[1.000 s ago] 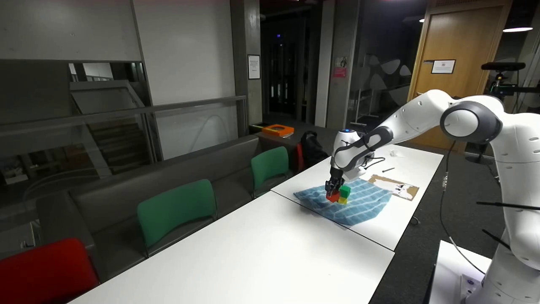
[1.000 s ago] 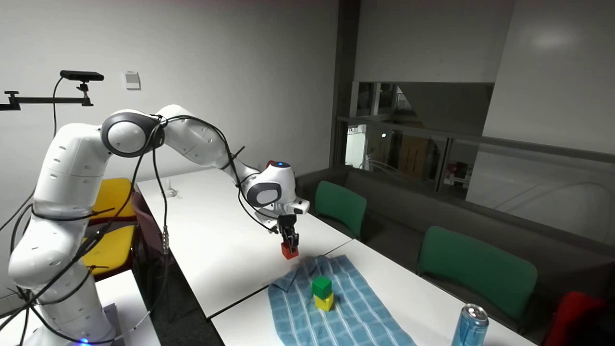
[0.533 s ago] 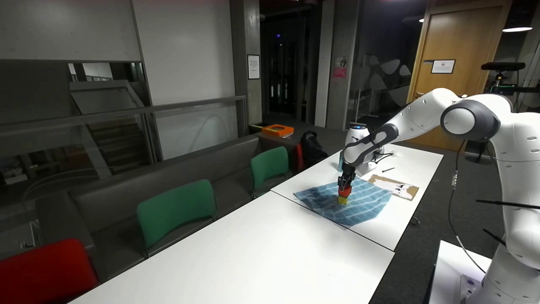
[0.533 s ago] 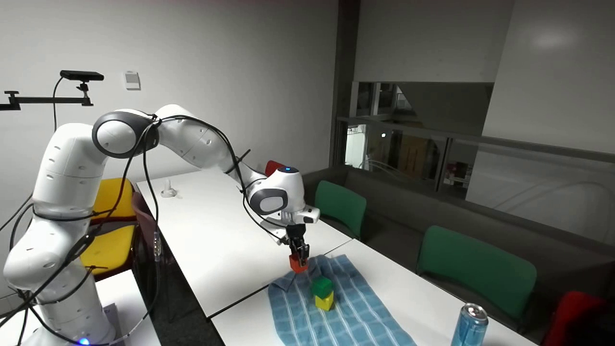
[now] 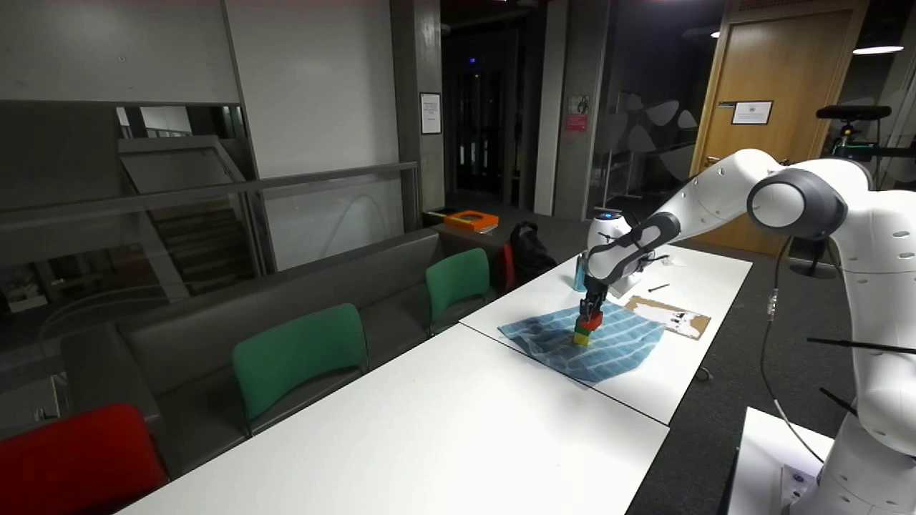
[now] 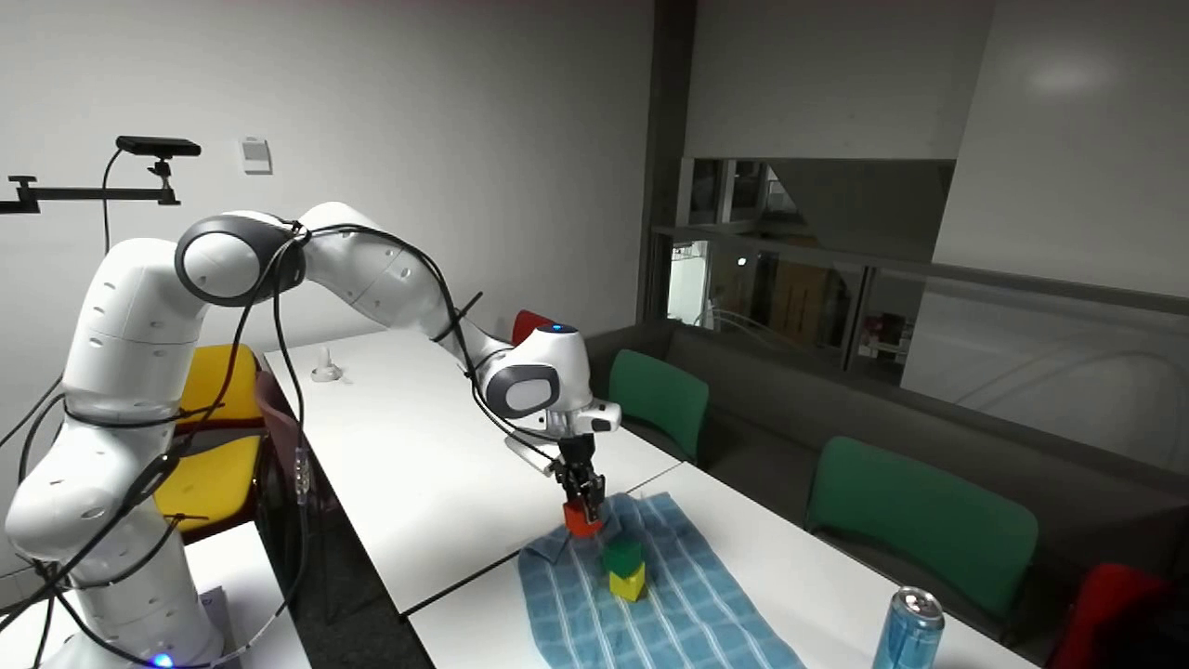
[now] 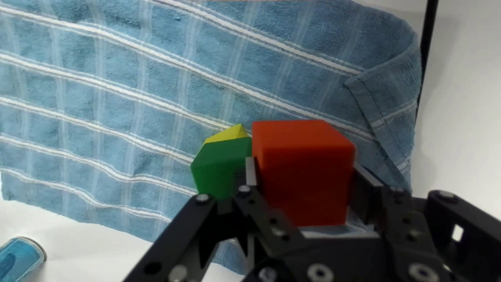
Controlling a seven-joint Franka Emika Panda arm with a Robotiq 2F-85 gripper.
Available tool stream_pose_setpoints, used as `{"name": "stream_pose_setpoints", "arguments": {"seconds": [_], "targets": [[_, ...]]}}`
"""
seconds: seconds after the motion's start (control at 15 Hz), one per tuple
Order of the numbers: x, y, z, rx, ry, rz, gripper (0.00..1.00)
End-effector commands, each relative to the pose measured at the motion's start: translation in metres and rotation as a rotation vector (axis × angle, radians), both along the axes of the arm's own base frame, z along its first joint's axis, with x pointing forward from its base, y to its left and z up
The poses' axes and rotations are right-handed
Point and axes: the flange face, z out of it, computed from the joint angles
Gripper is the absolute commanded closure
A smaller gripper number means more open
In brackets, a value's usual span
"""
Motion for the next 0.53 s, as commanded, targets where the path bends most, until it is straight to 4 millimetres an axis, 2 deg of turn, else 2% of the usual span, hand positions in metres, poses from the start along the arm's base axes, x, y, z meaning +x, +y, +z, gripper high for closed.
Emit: {"name": "stream_pose_setpoints", "arguments": {"seconds": [0.0, 0.07, 0.4, 0.47], "targets": [[-0.004, 0.003, 0.012, -0.074, 0.022, 0.091, 0.69], [0.000, -0.001, 0.001, -0.040, 0.019, 0.040, 0.44], [0.002, 0.004, 0.001, -0.052, 0.025, 0.063, 0.44], [0.002, 0.004, 0.001, -0.052, 0.025, 0.063, 0.69]]}}
